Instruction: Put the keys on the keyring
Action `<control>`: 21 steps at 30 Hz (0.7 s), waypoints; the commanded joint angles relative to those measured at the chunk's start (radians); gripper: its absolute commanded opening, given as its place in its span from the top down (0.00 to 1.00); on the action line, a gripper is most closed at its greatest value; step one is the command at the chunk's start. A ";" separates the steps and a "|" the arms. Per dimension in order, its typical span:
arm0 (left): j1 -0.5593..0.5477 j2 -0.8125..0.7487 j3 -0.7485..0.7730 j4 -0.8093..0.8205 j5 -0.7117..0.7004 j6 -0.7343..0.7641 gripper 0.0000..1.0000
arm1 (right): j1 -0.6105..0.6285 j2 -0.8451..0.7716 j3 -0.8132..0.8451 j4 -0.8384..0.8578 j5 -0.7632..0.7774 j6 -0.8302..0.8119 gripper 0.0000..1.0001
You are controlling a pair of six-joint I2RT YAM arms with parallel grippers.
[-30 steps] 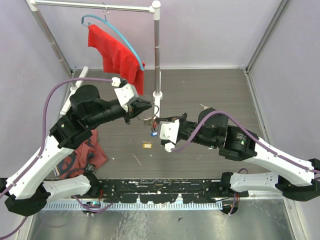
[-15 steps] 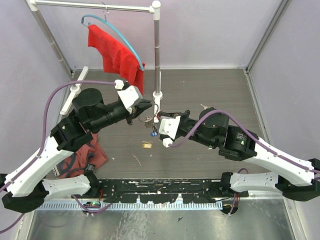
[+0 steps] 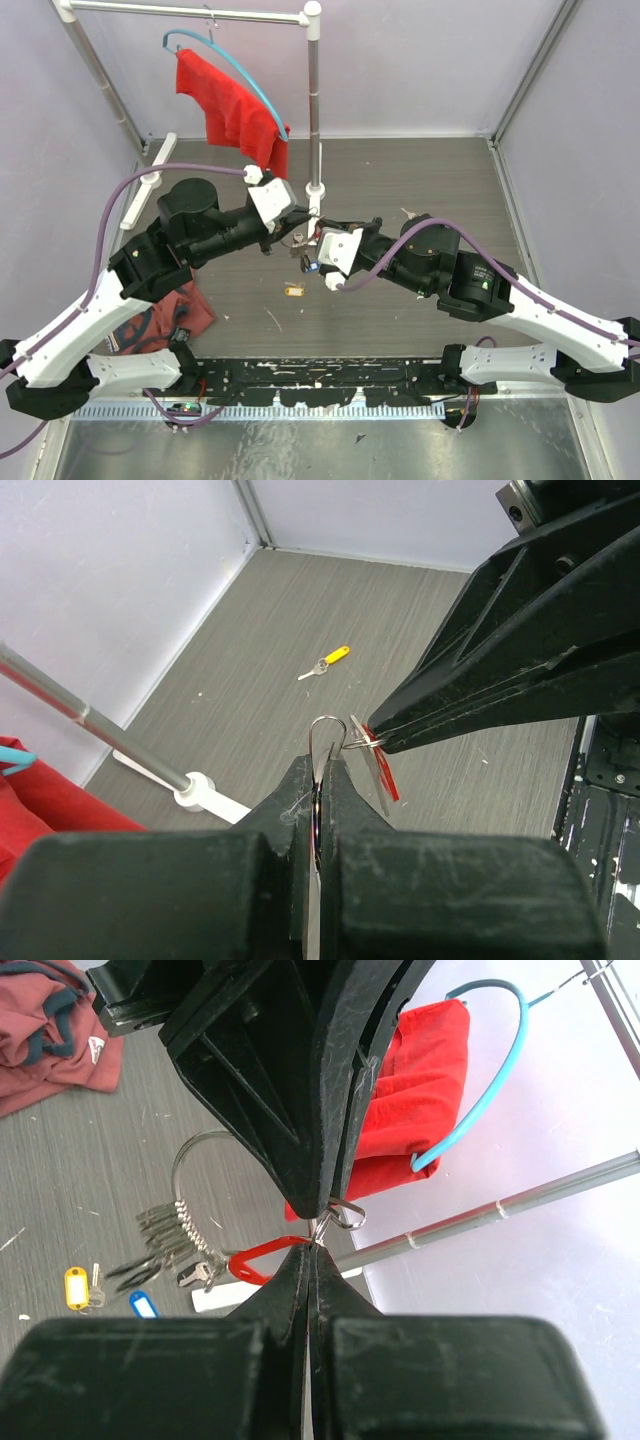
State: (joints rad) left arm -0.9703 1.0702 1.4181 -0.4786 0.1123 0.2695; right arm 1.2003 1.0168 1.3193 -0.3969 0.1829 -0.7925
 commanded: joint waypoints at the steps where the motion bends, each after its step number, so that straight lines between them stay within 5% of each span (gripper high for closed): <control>1: -0.012 0.001 0.050 0.018 -0.010 0.016 1.00 | -0.004 -0.015 0.013 0.067 0.024 -0.002 0.99; 21: -0.037 0.012 0.059 0.009 -0.013 0.026 1.00 | -0.004 -0.037 0.002 0.091 0.058 0.015 0.99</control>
State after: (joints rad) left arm -0.9997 1.0779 1.4345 -0.4801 0.1005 0.2871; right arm 1.2003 1.0119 1.3144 -0.3874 0.2134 -0.7891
